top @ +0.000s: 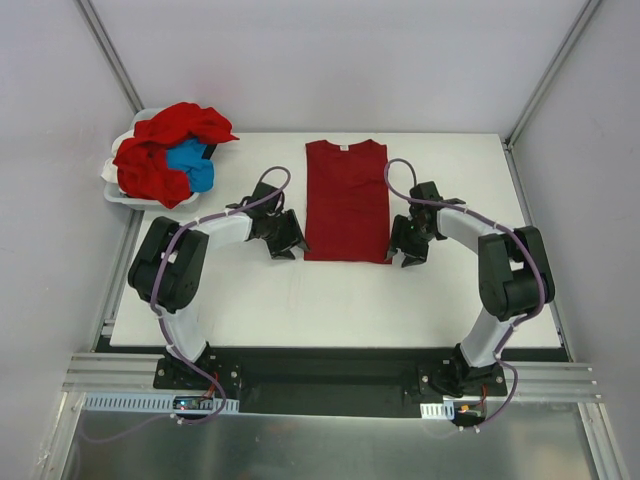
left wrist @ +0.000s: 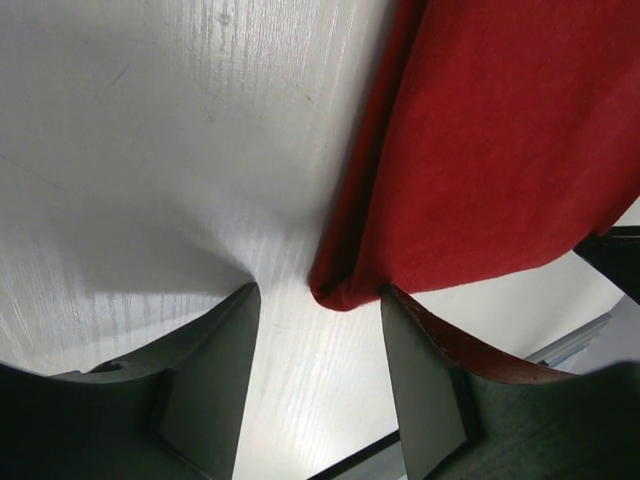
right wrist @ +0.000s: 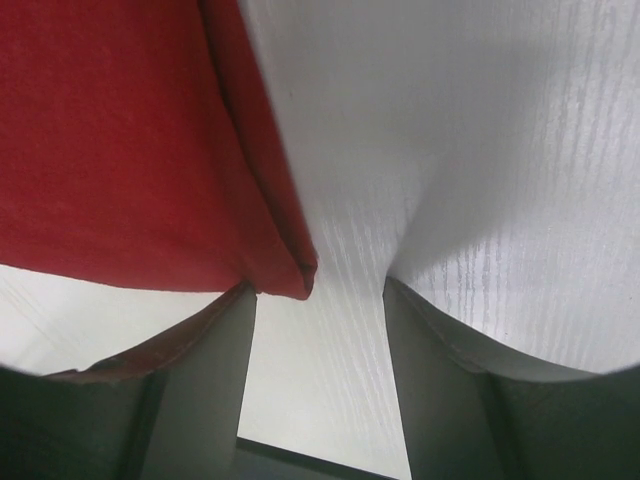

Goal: Fold and stack the t-shirts

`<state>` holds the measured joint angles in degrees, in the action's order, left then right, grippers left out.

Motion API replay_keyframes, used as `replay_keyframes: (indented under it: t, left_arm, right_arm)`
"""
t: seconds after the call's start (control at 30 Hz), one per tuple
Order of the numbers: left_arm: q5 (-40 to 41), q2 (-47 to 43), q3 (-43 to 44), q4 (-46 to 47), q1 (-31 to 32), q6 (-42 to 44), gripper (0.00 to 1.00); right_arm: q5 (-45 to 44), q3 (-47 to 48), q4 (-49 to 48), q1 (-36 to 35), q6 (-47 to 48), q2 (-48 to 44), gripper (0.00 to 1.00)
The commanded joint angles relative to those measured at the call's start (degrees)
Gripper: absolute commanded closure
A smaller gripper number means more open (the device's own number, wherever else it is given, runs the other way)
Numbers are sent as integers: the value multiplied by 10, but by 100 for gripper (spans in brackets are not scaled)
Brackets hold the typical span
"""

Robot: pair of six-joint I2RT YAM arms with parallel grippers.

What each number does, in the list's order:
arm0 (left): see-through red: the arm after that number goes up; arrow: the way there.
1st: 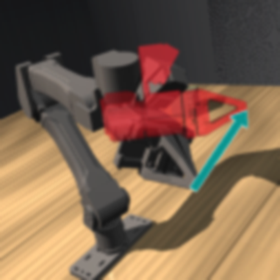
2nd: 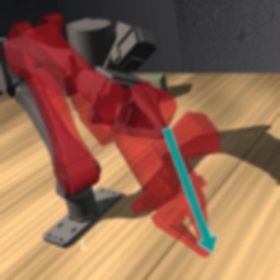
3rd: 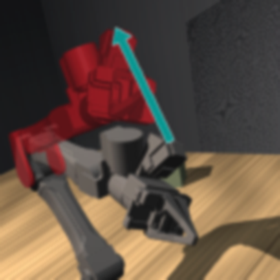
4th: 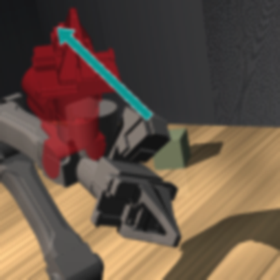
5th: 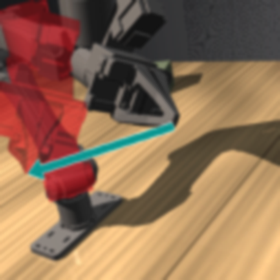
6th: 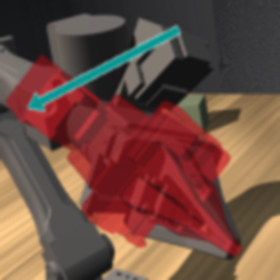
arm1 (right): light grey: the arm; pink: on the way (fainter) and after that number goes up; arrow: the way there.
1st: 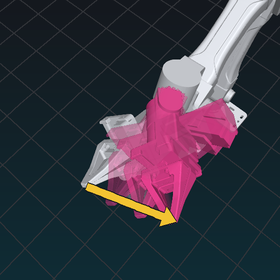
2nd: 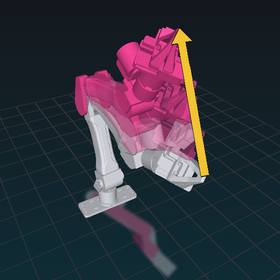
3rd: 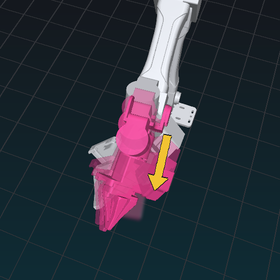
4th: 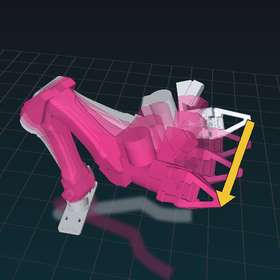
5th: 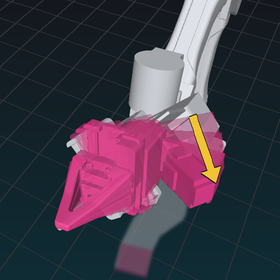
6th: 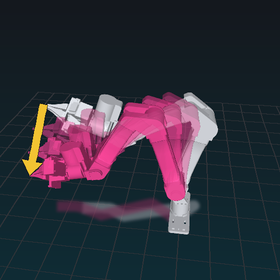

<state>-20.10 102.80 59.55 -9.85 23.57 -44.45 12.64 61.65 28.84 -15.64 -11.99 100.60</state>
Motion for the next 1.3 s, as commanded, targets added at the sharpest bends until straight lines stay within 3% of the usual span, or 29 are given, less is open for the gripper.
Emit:
replay_keyframes:
  t: [0.0,0.27,0.57,0.77,1.0,1.1,1.2,1.23,1.27]
  left_arm:
    - [13,13,13,4,2,8,51]
    - [11,29,7,4,9,2,69]
    - [-6,24,7,4,17,2,63]
    - [7,31,0,-5,17,-1,74]
    - [18,42,-3,-9,18,4,79]
    - [16,46,0,-11,19,5,89]
    - [18,49,4,-11,19,7,100]
    - [16,49,4,-11,19,8,100]
    - [16,49,6,-13,19,12,100]
  right_arm:
    - [4,10,-18,1,-6,14,47]
    - [18,13,-33,1,-16,23,55]
    - [41,20,-50,-1,-31,32,56]
    - [48,28,-55,-7,-39,40,56]
    - [48,12,-70,-15,-46,50,59]
    - [47,9,-76,-17,-47,56,67]
    - [39,11,-72,-18,-44,63,83]
    - [38,14,-69,-16,-41,65,98]
    - [35,15,-61,-17,-39,65,99]
